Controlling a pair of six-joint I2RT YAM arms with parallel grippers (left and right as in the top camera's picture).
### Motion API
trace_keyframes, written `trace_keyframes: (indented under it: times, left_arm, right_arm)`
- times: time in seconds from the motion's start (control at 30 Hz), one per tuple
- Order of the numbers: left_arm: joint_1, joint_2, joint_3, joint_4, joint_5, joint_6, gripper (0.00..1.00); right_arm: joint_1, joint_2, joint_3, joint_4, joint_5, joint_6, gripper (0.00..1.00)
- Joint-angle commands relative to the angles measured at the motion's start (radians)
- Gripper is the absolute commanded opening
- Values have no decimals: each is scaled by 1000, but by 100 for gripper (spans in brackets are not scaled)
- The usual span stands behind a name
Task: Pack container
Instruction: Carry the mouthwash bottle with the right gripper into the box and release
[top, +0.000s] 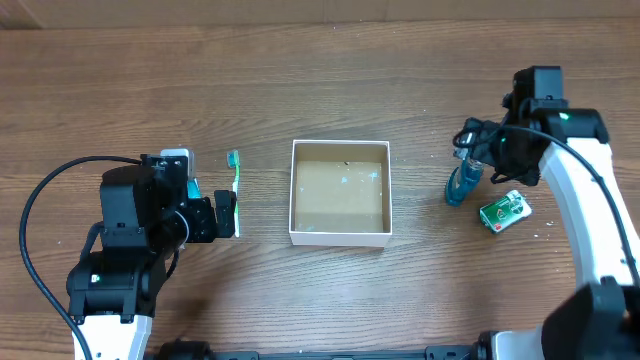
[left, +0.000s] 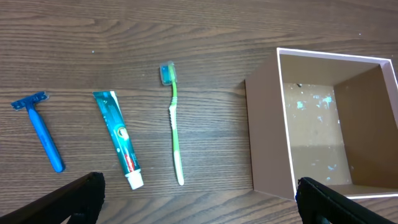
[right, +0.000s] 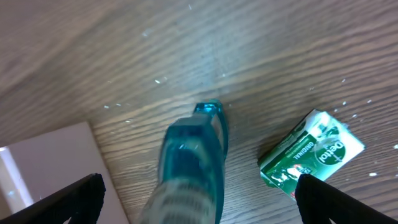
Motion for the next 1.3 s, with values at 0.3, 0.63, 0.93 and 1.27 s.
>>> trace_keyframes:
  times: [0.3, 0.63, 0.93, 1.27]
  left_arm:
    - [-7, -1, 27, -2, 18, 5, 100]
    - [-7, -1, 27, -2, 18, 5, 100]
    - [-7, -1, 27, -2, 18, 5, 100]
    - [-7, -1, 27, -2, 18, 5, 100]
  right_arm:
    - [3, 97, 0, -27, 15, 10, 56]
    - [18, 62, 64, -42, 15, 9, 29]
    - [515, -46, 546, -259, 122, 61, 6]
    - [749, 269, 520, -132, 165, 232, 4]
